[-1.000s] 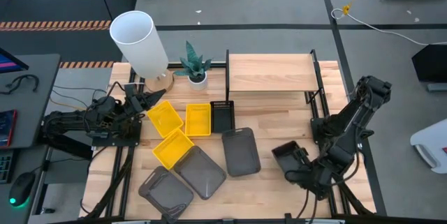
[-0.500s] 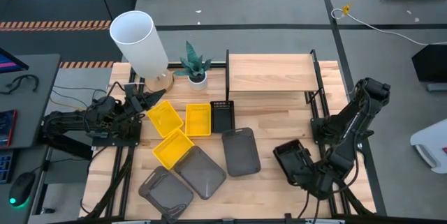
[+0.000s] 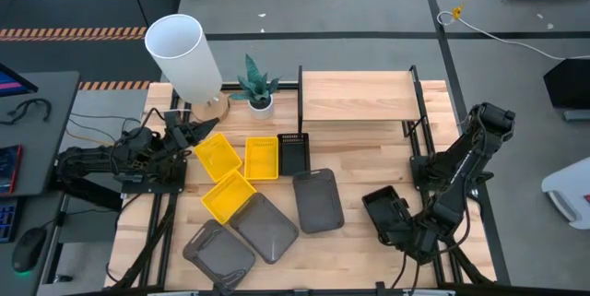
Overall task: Stack baskets on shelf by color
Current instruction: Stack the bottom black bin on the right black bin, then stack the black bin on the stacked black bin
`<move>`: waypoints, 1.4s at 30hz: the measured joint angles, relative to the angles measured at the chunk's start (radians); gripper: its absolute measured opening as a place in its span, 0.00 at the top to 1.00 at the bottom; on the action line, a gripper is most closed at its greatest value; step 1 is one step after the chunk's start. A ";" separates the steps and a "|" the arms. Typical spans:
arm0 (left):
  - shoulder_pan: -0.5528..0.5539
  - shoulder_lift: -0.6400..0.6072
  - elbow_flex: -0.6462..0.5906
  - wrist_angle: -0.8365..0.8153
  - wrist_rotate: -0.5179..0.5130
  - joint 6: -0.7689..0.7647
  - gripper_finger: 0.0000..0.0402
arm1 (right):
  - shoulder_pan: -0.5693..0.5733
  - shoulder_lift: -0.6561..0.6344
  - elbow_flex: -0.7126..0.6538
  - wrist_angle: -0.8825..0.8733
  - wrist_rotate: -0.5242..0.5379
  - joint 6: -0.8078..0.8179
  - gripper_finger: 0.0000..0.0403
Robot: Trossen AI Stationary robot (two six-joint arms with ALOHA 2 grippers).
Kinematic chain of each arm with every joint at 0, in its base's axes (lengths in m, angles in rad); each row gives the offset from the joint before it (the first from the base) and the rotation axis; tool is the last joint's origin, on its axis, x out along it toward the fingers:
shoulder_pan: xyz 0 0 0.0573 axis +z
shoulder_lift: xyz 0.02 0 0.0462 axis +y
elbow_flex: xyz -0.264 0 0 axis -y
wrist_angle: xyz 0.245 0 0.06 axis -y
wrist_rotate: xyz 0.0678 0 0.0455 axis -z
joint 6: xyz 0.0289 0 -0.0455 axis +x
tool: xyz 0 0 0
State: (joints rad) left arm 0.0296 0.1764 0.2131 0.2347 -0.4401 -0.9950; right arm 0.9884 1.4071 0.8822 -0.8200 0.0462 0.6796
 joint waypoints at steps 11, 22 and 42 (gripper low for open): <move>0.000 0.000 0.000 0.000 0.000 -0.015 0.82 | -0.015 -0.002 0.144 -0.100 -0.015 0.001 0.57; 0.000 0.000 0.000 -0.010 -0.011 -0.015 0.81 | -0.061 0.000 0.115 -0.090 0.251 0.015 0.58; -0.001 0.000 0.000 -0.057 0.015 -0.052 0.84 | -0.753 0.000 0.211 0.270 0.161 -0.343 0.58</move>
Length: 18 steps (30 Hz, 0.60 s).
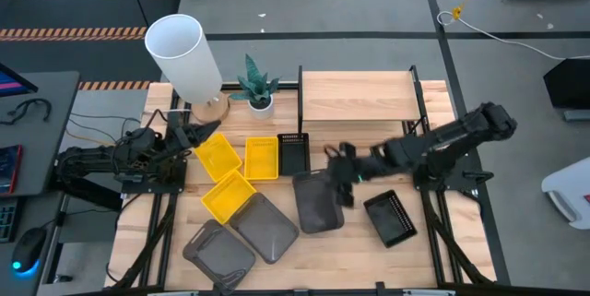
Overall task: Stack baskets on shelf by color
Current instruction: Stack the black bin on the stacked black bin
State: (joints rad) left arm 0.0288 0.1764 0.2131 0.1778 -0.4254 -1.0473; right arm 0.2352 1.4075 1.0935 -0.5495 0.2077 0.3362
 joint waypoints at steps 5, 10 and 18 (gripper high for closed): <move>0.000 0.001 0.000 -0.026 0.027 0.010 0.85 | -0.128 0.000 0.000 0.087 -0.099 -0.060 0.58; 0.000 0.001 0.000 -0.022 0.027 0.006 0.85 | -0.196 0.000 0.000 0.146 -0.102 -0.056 0.57; 0.000 0.001 0.000 -0.032 0.005 0.017 0.85 | -0.213 0.022 0.030 0.170 -0.102 -0.002 0.56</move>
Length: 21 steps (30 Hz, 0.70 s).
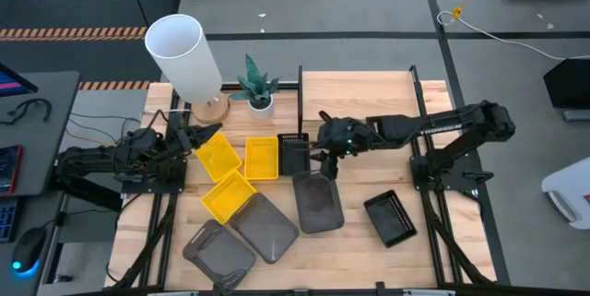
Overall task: Stack baskets on shelf by color
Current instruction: Stack the black bin on the stacked black bin
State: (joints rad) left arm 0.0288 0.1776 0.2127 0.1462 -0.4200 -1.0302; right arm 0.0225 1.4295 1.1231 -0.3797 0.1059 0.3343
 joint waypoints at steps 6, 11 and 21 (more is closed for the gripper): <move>0.001 0.000 0.000 -0.006 -0.032 0.003 0.86 | 0.022 0.184 0.227 -0.138 0.031 -0.128 0.56; 0.001 0.000 0.000 -0.010 -0.002 -0.001 0.86 | -0.008 0.337 0.365 -0.163 0.037 -0.217 0.56; 0.000 -0.001 0.000 0.008 0.119 -0.013 0.87 | -0.079 0.491 0.415 -0.283 -0.099 -0.367 0.56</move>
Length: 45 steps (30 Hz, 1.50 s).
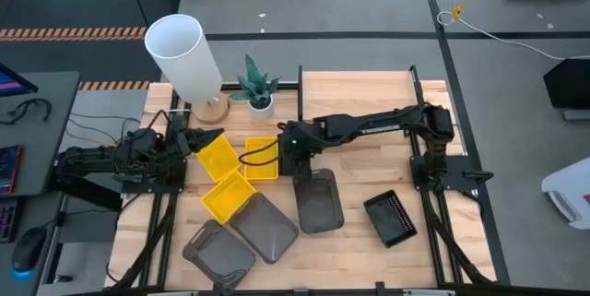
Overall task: Stack baskets on shelf by color
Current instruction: Stack the black bin on the stacked black bin
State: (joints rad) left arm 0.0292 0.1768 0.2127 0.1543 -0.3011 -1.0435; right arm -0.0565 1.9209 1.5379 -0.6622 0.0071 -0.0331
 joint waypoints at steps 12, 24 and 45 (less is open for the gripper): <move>0.000 0.000 0.000 -0.006 0.000 0.015 0.87 | 0.043 0.026 -0.020 -0.040 -0.076 -0.127 0.56; 0.000 0.000 0.000 -0.012 0.001 0.019 0.88 | 0.109 0.026 -0.011 -0.051 -0.085 -0.094 0.56; 0.000 0.000 0.000 -0.029 0.000 0.018 0.87 | 0.076 0.025 -0.200 0.246 -0.018 -0.074 0.56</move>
State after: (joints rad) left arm 0.0296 0.1764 0.2129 0.1254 -0.3014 -1.0256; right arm 0.0199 1.9462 1.3375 -0.4167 -0.0106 -0.1070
